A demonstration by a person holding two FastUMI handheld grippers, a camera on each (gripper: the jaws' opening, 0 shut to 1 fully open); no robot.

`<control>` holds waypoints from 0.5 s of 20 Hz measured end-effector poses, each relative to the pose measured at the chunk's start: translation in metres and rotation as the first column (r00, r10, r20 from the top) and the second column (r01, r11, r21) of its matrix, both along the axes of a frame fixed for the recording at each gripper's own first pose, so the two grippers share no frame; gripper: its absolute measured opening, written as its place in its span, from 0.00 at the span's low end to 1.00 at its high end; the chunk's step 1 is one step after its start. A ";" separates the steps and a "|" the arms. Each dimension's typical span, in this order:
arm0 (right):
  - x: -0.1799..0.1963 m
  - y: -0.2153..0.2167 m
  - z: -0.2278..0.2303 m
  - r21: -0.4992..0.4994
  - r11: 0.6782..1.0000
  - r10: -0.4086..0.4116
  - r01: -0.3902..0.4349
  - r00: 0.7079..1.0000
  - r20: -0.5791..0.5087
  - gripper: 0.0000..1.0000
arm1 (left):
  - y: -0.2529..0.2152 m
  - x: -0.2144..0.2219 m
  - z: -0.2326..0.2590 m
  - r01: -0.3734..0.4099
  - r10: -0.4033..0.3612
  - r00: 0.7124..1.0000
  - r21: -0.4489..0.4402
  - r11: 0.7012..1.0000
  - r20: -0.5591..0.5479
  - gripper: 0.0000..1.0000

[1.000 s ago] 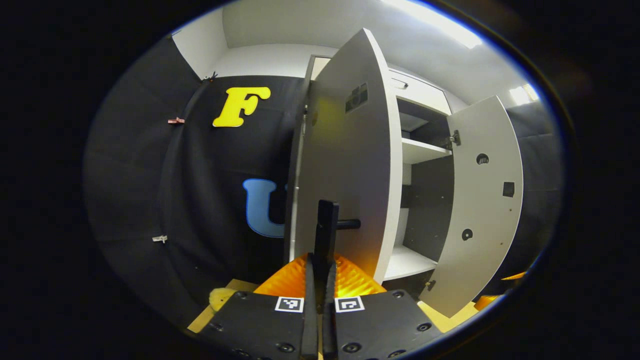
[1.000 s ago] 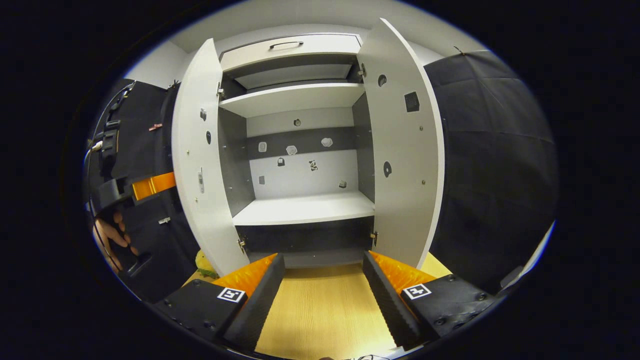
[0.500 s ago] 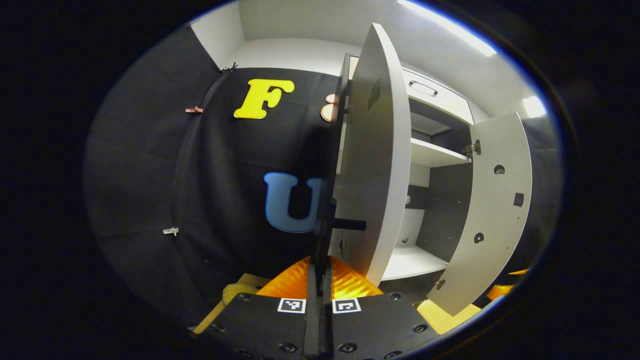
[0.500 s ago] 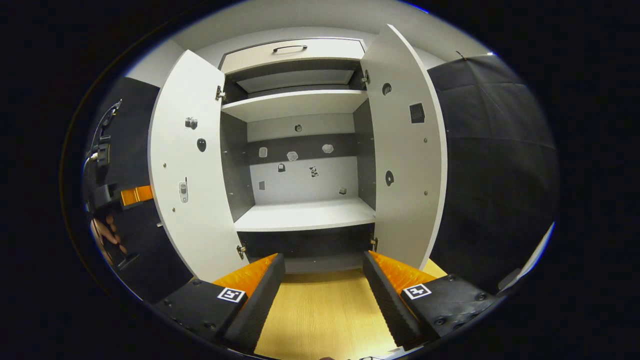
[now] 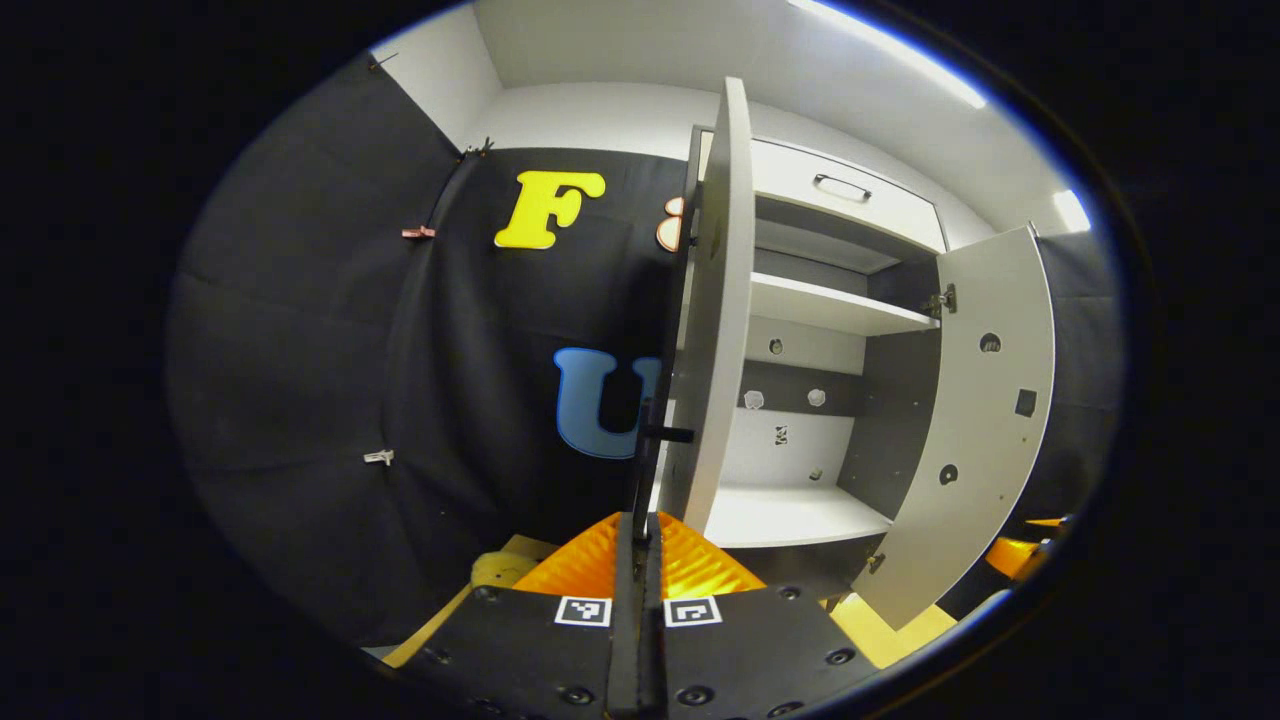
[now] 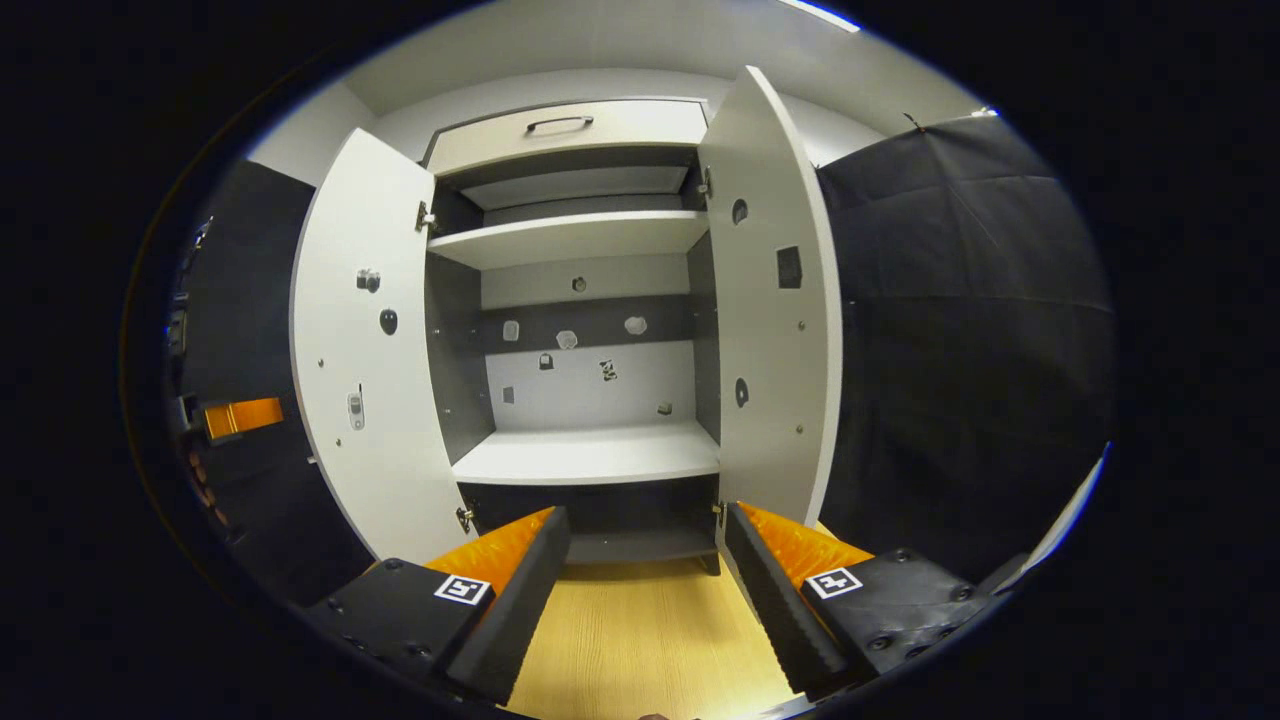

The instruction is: Open the right door of the double-door shoe cabinet with the right hand, and open the left door with the left hand.

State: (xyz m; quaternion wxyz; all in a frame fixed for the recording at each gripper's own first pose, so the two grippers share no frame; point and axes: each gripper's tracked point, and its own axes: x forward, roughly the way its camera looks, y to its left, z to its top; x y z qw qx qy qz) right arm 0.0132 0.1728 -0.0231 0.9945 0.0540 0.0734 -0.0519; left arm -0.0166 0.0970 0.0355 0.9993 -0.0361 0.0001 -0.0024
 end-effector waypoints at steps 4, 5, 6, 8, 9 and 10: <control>-0.025 -0.034 0.024 -0.006 1.000 0.024 -0.023 0.998 0.052 0.99 | -0.049 -0.041 -0.012 -0.002 0.002 1.000 -0.002 1.000 0.000 0.12; -0.031 -0.043 0.029 -0.013 1.000 0.024 -0.023 0.997 0.067 0.98 | -0.062 -0.051 -0.019 -0.008 0.008 1.000 -0.003 1.000 -0.012 0.19; -0.037 -0.051 0.032 -0.019 0.999 0.029 -0.028 0.997 0.074 0.98 | -0.072 -0.063 -0.026 -0.020 0.020 1.000 -0.008 1.000 -0.020 0.22; -0.052 -0.062 0.038 -0.018 0.999 0.042 -0.040 0.995 0.095 0.98 | -0.094 -0.082 -0.033 -0.021 0.021 1.000 -0.011 1.000 -0.014 0.34; -0.056 -0.065 0.041 -0.020 0.999 0.047 -0.046 0.993 0.104 0.98 | -0.104 -0.090 -0.034 -0.016 0.016 1.000 0.004 1.000 -0.008 0.44; -0.058 -0.068 0.043 -0.023 0.999 0.052 -0.049 0.992 0.112 0.98 | -0.109 -0.097 -0.035 -0.020 0.020 1.000 0.024 1.000 0.001 0.56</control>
